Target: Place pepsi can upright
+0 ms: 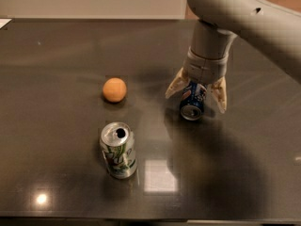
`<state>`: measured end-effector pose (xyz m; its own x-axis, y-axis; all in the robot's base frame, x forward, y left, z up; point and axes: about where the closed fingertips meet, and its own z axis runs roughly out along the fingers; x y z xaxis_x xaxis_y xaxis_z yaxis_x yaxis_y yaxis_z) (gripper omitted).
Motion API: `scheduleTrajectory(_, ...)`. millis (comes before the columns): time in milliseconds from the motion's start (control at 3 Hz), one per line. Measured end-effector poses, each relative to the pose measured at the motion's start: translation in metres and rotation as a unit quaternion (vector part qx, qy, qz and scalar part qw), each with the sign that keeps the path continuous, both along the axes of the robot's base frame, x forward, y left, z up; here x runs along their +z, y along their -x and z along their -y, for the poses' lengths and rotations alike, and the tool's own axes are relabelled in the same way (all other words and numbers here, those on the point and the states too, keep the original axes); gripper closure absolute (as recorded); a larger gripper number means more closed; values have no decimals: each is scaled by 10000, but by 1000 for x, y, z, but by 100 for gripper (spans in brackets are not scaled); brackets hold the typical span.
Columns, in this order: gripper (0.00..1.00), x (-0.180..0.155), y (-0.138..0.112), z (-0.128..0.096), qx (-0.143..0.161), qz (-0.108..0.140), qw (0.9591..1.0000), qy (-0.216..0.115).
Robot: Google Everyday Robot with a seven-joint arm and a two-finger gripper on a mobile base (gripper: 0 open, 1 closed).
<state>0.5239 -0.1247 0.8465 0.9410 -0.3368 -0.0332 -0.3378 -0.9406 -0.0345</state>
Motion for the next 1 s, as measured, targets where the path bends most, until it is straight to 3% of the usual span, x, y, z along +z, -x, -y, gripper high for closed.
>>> scheduleTrajectory(667, 64, 2, -2, -2, -250, 47, 9997, 62)
scheduleTrajectory(1000, 87, 18, -2, -10, -804, -20, 9967, -127)
